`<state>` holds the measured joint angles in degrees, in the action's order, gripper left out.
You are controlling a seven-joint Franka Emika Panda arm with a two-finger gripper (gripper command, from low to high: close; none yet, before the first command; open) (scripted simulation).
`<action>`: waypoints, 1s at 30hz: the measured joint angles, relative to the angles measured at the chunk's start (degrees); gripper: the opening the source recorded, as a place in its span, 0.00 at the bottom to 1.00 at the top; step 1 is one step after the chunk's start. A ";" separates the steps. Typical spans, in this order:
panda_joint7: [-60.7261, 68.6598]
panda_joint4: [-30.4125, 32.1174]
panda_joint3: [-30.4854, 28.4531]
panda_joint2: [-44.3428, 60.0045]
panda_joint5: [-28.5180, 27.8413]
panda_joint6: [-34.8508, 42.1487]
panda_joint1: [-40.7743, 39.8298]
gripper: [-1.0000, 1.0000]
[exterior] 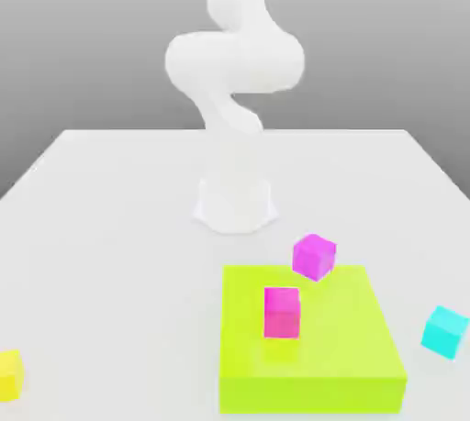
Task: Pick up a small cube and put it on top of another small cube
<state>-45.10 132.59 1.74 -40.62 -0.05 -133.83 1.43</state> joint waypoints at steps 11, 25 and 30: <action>2.09 3.66 8.51 23.04 -1.89 -9.27 6.52 0.50; 0.24 8.12 16.02 52.62 -10.52 -20.52 17.72 0.50; -3.31 7.00 12.11 63.09 -15.94 -27.08 22.72 0.50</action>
<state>-48.42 139.60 13.85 22.48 -15.99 -160.92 24.15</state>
